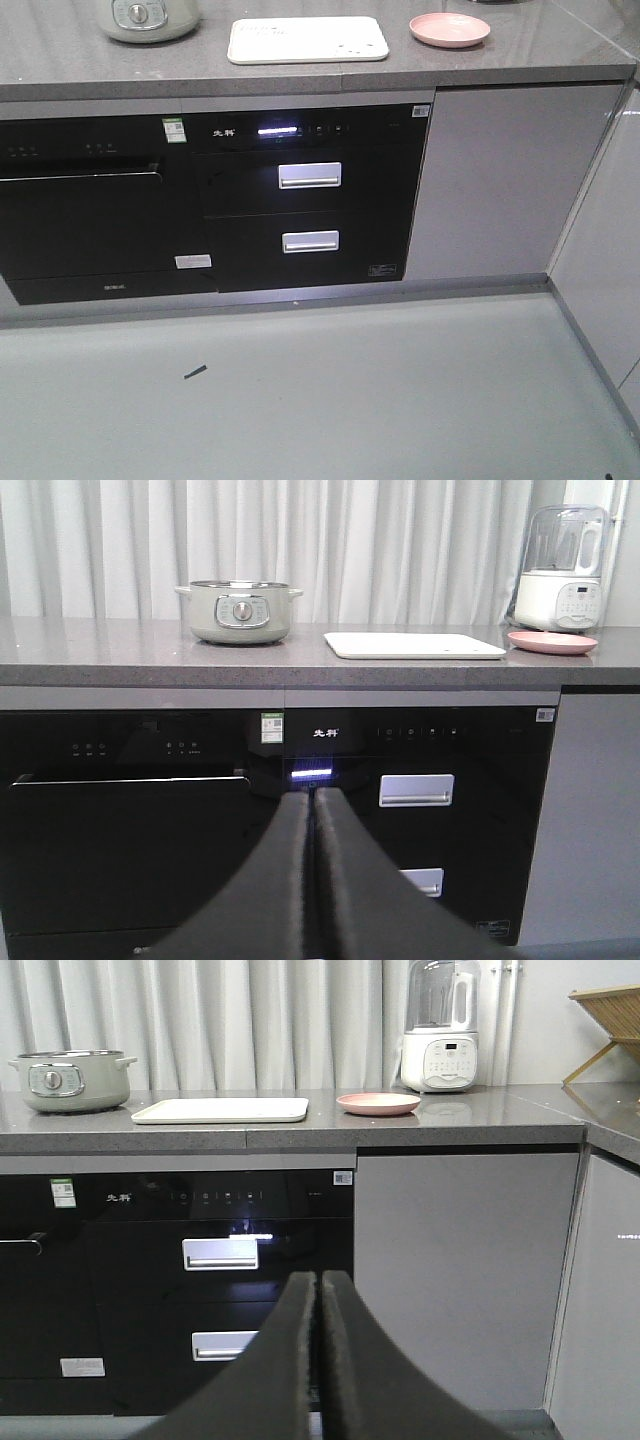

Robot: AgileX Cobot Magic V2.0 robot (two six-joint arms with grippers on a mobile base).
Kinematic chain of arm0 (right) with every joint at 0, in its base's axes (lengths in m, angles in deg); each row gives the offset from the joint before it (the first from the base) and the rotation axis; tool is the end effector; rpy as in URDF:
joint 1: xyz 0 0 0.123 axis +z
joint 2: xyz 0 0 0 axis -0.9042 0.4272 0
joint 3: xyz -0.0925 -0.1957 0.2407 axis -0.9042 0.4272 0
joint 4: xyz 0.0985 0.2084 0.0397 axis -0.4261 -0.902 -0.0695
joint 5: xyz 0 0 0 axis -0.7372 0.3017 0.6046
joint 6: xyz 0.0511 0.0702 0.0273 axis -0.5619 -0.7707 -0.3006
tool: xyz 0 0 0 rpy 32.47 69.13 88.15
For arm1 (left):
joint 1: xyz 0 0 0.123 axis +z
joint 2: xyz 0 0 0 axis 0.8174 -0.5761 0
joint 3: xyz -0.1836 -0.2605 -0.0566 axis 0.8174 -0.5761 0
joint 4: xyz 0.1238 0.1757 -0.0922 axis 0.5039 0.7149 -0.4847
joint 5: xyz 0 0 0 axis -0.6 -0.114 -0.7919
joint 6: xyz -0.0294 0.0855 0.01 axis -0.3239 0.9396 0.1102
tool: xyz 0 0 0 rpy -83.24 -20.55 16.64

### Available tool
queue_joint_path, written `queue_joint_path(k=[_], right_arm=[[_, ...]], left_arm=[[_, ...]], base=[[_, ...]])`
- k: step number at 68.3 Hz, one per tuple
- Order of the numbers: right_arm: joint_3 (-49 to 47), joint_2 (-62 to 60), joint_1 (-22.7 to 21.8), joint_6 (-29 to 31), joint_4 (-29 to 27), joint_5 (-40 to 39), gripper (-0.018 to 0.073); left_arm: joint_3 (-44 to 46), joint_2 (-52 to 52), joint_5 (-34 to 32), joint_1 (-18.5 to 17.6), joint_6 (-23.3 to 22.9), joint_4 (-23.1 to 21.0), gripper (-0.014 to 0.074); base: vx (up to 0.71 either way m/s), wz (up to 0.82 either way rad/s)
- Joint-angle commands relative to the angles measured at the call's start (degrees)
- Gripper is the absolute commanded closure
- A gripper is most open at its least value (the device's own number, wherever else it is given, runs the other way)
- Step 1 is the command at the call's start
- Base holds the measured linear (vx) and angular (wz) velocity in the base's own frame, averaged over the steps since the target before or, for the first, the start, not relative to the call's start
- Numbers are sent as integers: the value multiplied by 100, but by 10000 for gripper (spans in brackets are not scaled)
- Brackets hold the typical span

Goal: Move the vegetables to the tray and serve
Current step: 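Drive the base forward to the counter facing the cream tray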

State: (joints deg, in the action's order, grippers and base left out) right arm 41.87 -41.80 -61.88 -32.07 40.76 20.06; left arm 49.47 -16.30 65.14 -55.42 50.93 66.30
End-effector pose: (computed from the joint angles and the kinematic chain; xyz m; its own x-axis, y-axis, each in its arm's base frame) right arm -0.0002 -0.0003 0.1991 0.0172 0.0156 -0.9997 -0.0465 0.9988 0.0148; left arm -0.0005 0.0001 0.2016 0.0332 -0.0962 -0.9948 0.0128 0.9953 -0.0958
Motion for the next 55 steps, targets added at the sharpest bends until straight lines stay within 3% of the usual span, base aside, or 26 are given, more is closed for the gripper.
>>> queue_joint_path(k=[1,55], right_arm=[[41,-24,-8,14,38,-425,564],[41,-24,-8,14,38,-425,564]], left_arm=[[-138,89,-412,16,-26,-7,603],[-138,89,-412,16,-26,-7,603]], base=[[21,-4],[19,-4]])
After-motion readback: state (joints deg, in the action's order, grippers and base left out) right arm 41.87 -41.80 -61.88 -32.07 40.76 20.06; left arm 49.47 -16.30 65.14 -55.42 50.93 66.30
